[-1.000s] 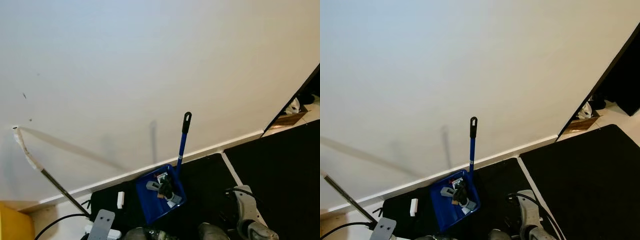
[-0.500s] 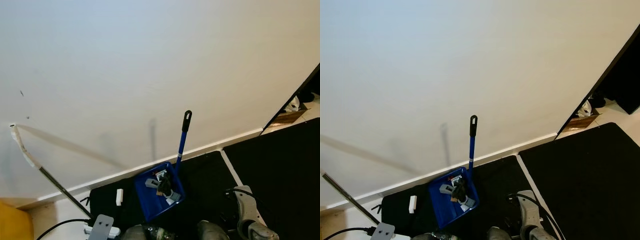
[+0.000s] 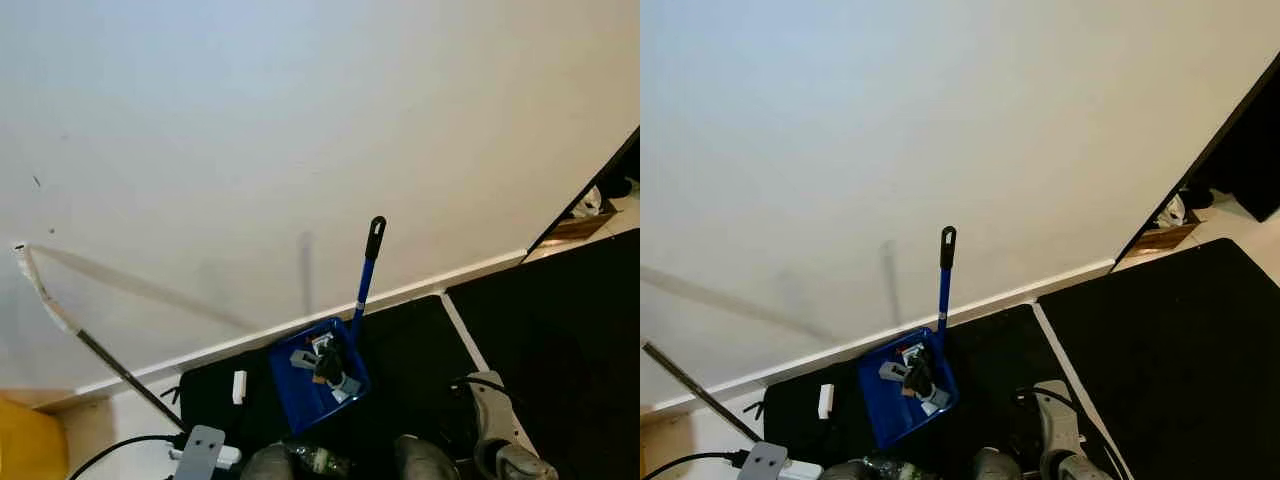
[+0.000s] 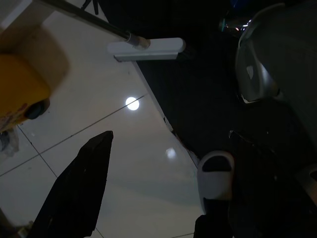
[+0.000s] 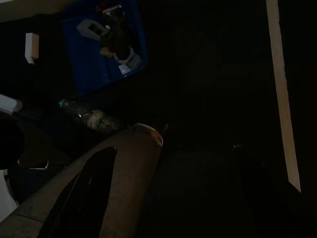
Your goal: Sweep floor
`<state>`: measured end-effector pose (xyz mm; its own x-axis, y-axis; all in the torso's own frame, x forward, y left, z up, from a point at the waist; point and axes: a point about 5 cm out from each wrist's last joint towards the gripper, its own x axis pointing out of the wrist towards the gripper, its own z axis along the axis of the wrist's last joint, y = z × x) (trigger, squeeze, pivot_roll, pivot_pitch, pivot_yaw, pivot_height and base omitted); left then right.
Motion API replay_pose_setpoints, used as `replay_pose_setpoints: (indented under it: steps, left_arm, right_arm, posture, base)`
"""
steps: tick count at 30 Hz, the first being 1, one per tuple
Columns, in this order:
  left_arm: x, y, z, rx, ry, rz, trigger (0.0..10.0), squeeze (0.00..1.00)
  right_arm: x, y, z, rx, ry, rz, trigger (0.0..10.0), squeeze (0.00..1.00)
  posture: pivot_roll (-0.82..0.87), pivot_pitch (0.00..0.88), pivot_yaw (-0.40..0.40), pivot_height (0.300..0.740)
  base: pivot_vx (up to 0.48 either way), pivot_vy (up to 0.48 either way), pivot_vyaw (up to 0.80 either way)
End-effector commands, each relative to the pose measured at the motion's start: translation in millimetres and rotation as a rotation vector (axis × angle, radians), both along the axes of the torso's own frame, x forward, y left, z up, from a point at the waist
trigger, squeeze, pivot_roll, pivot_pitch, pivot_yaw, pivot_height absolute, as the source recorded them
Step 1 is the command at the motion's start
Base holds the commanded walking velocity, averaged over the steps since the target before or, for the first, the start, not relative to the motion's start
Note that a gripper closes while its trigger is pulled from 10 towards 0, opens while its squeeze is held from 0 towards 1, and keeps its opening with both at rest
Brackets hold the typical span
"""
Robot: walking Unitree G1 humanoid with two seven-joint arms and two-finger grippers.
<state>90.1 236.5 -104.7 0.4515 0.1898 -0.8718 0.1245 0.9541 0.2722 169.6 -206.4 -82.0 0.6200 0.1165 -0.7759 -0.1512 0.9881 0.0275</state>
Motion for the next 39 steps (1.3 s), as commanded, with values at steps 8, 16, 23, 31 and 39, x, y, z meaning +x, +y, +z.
replay_pose_setpoints:
  steps: [8,16,23,31,39]
  left_arm:
    - [-4.0,0.8,-0.9,0.004,0.011,0.014,10.0,0.00]
    - [-2.9,-0.5,-0.9,-0.002,0.007,0.015,10.0,0.00]
    - [-3.2,-1.1,-1.1,-0.004,0.008,0.014,10.0,0.00]
    - [-3.5,-2.1,-1.3,-0.003,0.008,0.007,10.0,0.00]
    - [-2.9,-2.0,-1.0,-0.002,0.003,0.003,10.0,0.00]
  right_arm:
    - [-6.1,-2.8,-2.3,-0.018,0.021,0.018,10.0,0.00]
    - [-5.5,-3.7,-1.7,-0.020,0.018,0.021,10.0,0.00]
    - [-5.0,-4.3,-1.3,-0.022,0.017,0.025,10.0,0.00]
    - [-4.7,-4.0,-1.2,-0.024,0.015,0.028,10.0,0.00]
    - [-4.6,-4.7,-1.1,-0.026,0.015,0.029,10.0,0.00]
  posture:
    - [0.02,0.118,-0.024,0.740]
    - [0.01,0.119,-0.026,0.740]
    - [0.02,0.117,-0.024,0.740]
    - [0.01,0.113,-0.023,0.740]
    - [0.02,0.110,-0.023,0.740]
  base:
    - [0.000,0.000,0.00]
    - [0.000,0.000,0.00]
    - [0.000,0.000,0.00]
    - [0.000,0.000,0.00]
    - [0.000,0.000,0.00]
